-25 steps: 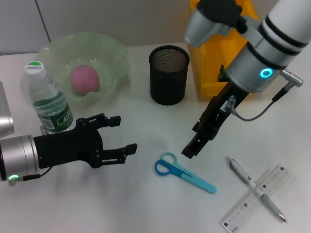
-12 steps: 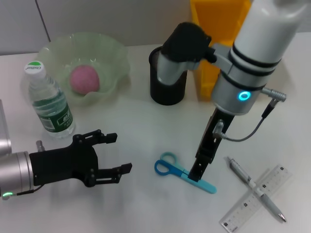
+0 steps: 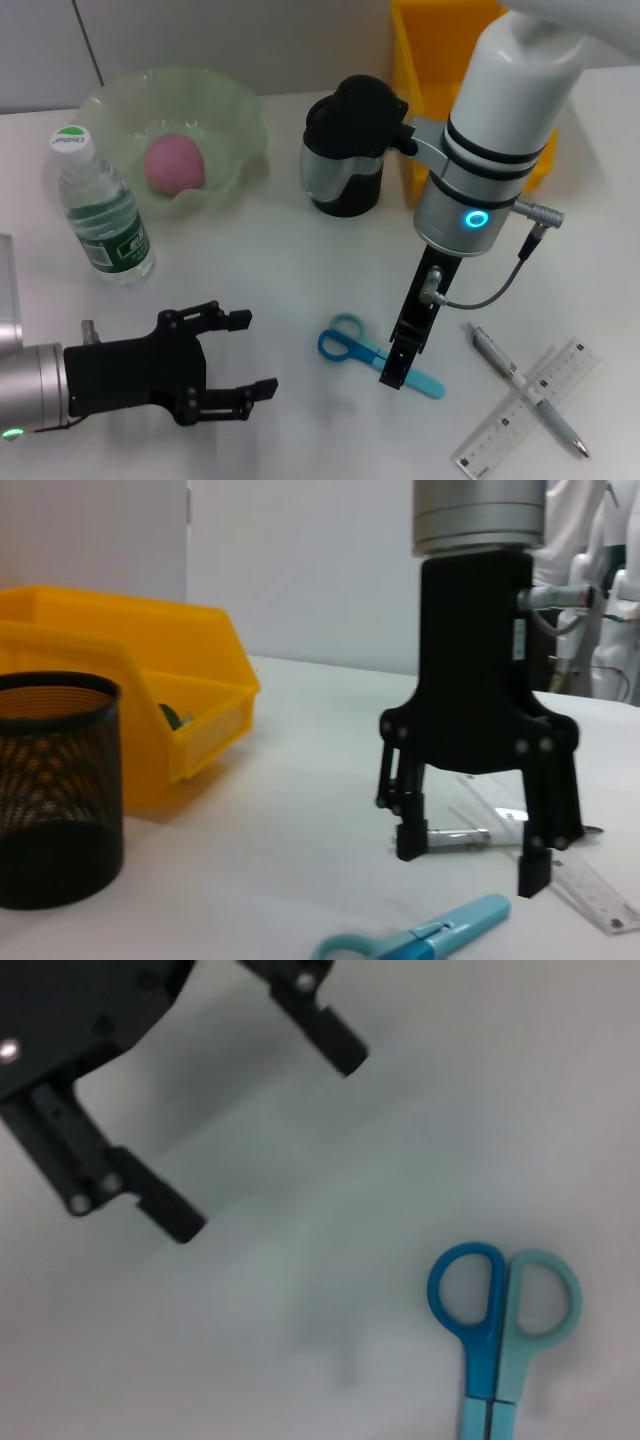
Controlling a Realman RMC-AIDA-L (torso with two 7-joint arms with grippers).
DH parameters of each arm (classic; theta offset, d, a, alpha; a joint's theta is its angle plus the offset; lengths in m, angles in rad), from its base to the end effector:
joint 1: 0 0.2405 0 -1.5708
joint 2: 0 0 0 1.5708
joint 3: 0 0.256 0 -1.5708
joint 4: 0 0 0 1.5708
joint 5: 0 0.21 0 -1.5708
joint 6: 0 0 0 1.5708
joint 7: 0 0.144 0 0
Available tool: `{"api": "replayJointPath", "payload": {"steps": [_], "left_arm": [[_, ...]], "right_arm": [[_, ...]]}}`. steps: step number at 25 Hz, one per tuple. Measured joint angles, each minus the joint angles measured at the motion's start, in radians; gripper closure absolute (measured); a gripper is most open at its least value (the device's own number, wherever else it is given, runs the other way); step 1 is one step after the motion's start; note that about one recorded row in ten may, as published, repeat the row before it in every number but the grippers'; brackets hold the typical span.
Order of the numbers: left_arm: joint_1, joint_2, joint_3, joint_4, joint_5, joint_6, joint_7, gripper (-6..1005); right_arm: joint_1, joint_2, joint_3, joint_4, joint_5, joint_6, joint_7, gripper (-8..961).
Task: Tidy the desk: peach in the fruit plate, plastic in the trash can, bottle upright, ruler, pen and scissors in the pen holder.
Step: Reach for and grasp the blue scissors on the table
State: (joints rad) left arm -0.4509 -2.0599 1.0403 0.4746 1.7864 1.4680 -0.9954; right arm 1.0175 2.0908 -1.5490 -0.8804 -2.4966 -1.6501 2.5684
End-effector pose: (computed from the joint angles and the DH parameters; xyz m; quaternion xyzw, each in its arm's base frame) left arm -0.2793 0.2862 -0.0531 -0.9676 -0.0989 -0.2138 0.0909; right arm 0.1230 0.3550 -0.0668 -0.9157 0.2586 -0.3073 0.0136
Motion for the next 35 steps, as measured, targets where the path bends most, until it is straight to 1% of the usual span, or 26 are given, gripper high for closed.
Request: {"api": "replayJointPath", "payload": {"steps": [6,20,21,22,25,35], "left_arm": [[0.002,0.001,0.003,0.004,0.011,0.009,0.0,138],[-0.003,0.001,-0.003,0.004,0.011,0.009,0.0,138],[-0.004,0.001,-0.004,0.004,0.011,0.009,0.0,138],[-0.004,0.001,-0.004,0.004,0.011,0.009,0.0,138],[-0.005,0.001,-0.006,0.004,0.011,0.009,-0.001,138],[-0.006,0.001,-0.006,0.004,0.011,0.009,-0.002,138]], "right_arm": [[0.006,0.001,-0.034,0.002,0.005,0.026,0.028,155],[0.032,0.001,-0.109,0.09,0.08,0.123,0.074,155],[0.041,0.001,-0.125,0.112,0.096,0.139,0.075,155],[0.041,0.001,-0.125,0.112,0.096,0.139,0.075,155],[0.052,0.001,-0.169,0.136,0.117,0.163,0.088,155],[0.062,0.001,-0.205,0.139,0.117,0.184,0.119,156]]}}
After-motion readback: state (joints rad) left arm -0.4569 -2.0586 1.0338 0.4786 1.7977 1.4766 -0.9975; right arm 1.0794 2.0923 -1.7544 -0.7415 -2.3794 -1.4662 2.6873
